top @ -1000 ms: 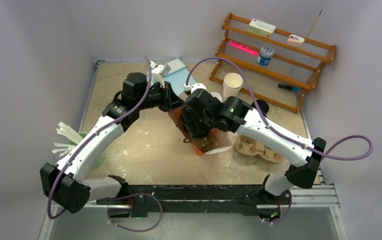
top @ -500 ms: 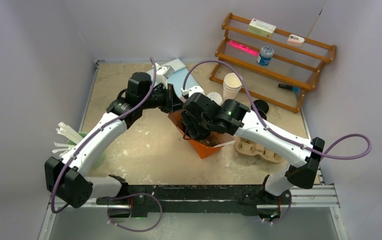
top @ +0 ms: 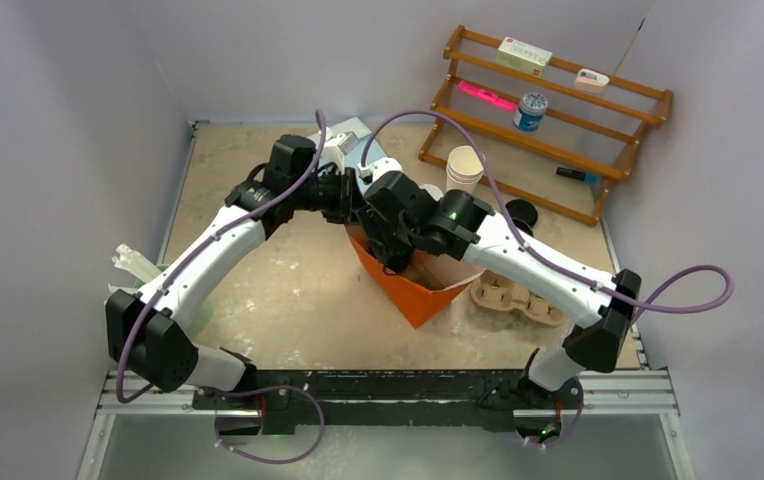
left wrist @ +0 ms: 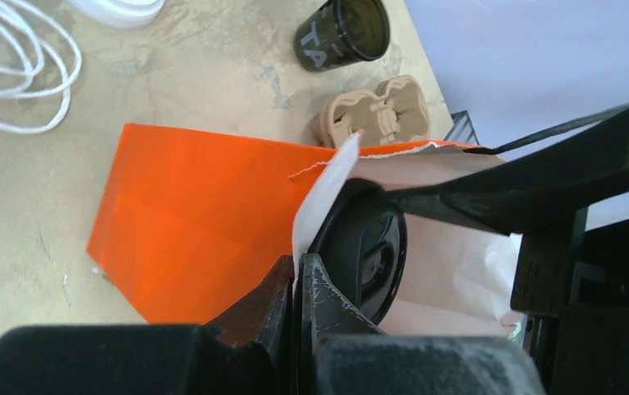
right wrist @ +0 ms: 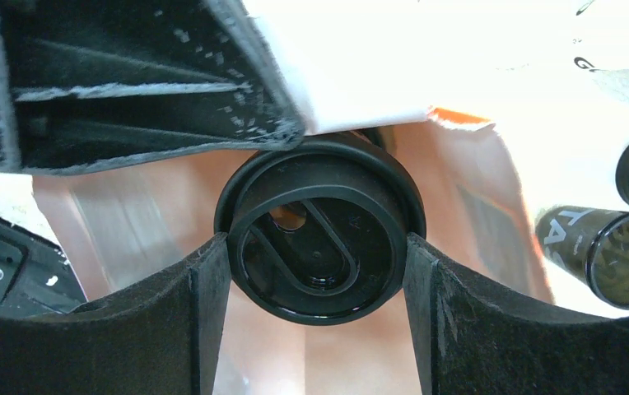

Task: Pack the takeout coffee
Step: Place the coffee cup on the cup tray.

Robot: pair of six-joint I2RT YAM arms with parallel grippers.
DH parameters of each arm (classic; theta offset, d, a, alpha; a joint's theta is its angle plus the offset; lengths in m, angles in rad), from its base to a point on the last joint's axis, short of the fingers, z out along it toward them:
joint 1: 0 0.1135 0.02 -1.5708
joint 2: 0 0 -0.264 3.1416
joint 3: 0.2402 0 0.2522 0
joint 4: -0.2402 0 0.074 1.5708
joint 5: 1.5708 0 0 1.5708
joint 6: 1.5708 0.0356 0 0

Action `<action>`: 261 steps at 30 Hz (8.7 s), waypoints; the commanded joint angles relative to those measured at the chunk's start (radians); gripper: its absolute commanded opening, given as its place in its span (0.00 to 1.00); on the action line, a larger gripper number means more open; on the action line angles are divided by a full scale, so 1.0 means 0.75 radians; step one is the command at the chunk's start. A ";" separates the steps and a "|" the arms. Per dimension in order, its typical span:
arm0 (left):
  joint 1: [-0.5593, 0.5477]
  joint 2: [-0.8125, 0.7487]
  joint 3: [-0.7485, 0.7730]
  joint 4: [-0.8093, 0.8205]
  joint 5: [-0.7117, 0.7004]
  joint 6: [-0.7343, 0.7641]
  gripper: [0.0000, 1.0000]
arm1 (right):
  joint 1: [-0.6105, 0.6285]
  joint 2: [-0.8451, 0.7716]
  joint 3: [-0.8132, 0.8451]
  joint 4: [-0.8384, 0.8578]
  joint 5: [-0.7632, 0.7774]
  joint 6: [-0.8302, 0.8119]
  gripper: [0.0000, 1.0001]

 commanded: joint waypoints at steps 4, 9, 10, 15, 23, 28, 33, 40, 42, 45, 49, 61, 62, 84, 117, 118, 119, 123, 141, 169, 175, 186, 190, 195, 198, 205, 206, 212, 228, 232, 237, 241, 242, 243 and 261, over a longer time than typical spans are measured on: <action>-0.002 0.073 0.167 -0.437 -0.004 -0.102 0.00 | -0.156 -0.002 0.075 0.116 -0.170 -0.164 0.00; -0.004 0.092 0.189 -0.533 0.006 -0.155 0.00 | -0.157 -0.038 0.117 0.042 -0.337 -0.154 0.00; -0.004 0.090 0.184 -0.542 0.013 -0.169 0.00 | -0.157 -0.044 0.131 0.017 -0.368 -0.151 0.00; -0.002 0.047 0.118 -0.518 0.050 -0.249 0.00 | -0.157 -0.084 0.197 -0.051 -0.450 -0.129 0.00; -0.002 0.033 0.094 -0.429 0.002 -0.291 0.00 | -0.061 -0.071 0.213 -0.123 -0.289 -0.093 0.00; 0.000 0.046 0.114 -0.343 -0.029 -0.209 0.00 | -0.053 -0.173 0.058 -0.102 -0.267 -0.077 0.00; 0.000 0.073 0.153 -0.285 -0.075 -0.143 0.00 | -0.053 -0.205 0.035 -0.255 -0.229 -0.017 0.00; 0.000 0.131 0.239 -0.247 -0.108 -0.010 0.00 | -0.053 -0.275 -0.107 -0.282 -0.162 0.026 0.00; 0.000 0.159 0.282 -0.258 -0.096 0.032 0.00 | -0.052 -0.288 -0.142 -0.256 -0.144 0.024 0.00; -0.001 0.200 0.360 -0.300 -0.094 0.094 0.00 | -0.053 -0.294 -0.186 -0.211 -0.094 0.000 0.00; -0.002 0.237 0.437 -0.328 -0.089 0.176 0.00 | -0.053 -0.272 -0.220 -0.184 -0.127 -0.025 0.00; -0.003 0.257 0.417 -0.039 0.029 0.272 0.00 | -0.053 -0.216 -0.299 0.007 -0.154 -0.060 0.00; -0.004 0.257 0.409 -0.005 0.042 0.272 0.00 | -0.053 -0.216 -0.303 0.029 -0.145 -0.064 0.00; -0.003 0.447 0.472 0.032 0.287 0.263 0.00 | -0.108 -0.106 -0.281 0.079 -0.014 -0.093 0.00; -0.007 0.344 0.449 -0.319 0.252 0.167 0.00 | -0.136 -0.176 -0.411 -0.068 -0.210 -0.083 0.00; -0.008 0.346 0.450 -0.323 0.250 0.169 0.00 | -0.136 -0.177 -0.422 -0.066 -0.213 -0.083 0.00; -0.007 0.346 0.450 -0.327 0.248 0.173 0.00 | -0.136 -0.177 -0.433 -0.061 -0.215 -0.082 0.00; -0.007 0.346 0.451 -0.331 0.242 0.189 0.00 | -0.136 -0.171 -0.460 -0.051 -0.245 -0.079 0.00; -0.007 0.367 0.456 -0.304 0.251 0.216 0.00 | -0.137 -0.077 -0.528 0.034 -0.288 -0.082 0.00; -0.004 0.390 0.661 -0.435 -0.056 0.382 0.00 | -0.171 0.036 -0.627 0.015 -0.324 -0.075 0.00; -0.005 0.369 0.632 -0.395 -0.088 0.390 0.00 | -0.174 0.027 -0.597 -0.003 -0.327 -0.074 0.00; -0.016 0.318 0.595 -0.273 -0.155 0.416 0.00 | -0.174 0.017 -0.478 -0.099 -0.363 -0.042 0.00; -0.029 0.312 0.596 -0.256 -0.154 0.437 0.00 | -0.174 0.003 -0.456 -0.128 -0.390 -0.019 0.00; -0.040 0.304 0.582 -0.240 -0.132 0.447 0.00 | -0.173 0.022 -0.436 -0.168 -0.376 -0.013 0.00; -0.044 0.304 0.569 -0.228 -0.111 0.438 0.00 | -0.175 0.033 -0.469 -0.136 -0.352 -0.023 0.00; -0.047 0.294 0.539 -0.236 -0.086 0.429 0.00 | -0.238 0.095 -0.546 0.027 -0.330 -0.072 0.00; -0.046 0.293 0.536 -0.237 -0.083 0.428 0.00 | -0.246 0.104 -0.550 0.043 -0.330 -0.081 0.00; -0.046 0.285 0.526 -0.239 -0.085 0.423 0.00 | -0.253 0.125 -0.577 0.062 -0.339 -0.091 0.00; -0.045 0.322 0.559 -0.241 -0.082 0.415 0.00 | -0.254 0.050 -0.238 -0.195 -0.306 -0.070 0.98; -0.046 0.337 0.580 -0.268 -0.077 0.423 0.00 | -0.254 0.064 -0.151 -0.230 -0.343 -0.064 0.99; -0.046 0.351 0.590 -0.286 -0.064 0.425 0.00 | -0.253 0.021 -0.139 -0.200 -0.363 -0.085 0.99; -0.045 0.355 0.590 -0.292 -0.056 0.423 0.00 | -0.255 -0.021 -0.101 -0.156 -0.392 -0.109 0.99; -0.045 0.355 0.587 -0.291 -0.055 0.423 0.00 | -0.255 -0.027 -0.090 -0.148 -0.394 -0.112 0.99; -0.045 0.353 0.585 -0.292 -0.054 0.423 0.00 | -0.254 -0.032 -0.081 -0.141 -0.396 -0.114 0.99; -0.046 0.338 0.532 -0.274 -0.002 0.400 0.00 | -0.277 0.046 -0.121 -0.001 -0.313 -0.133 0.71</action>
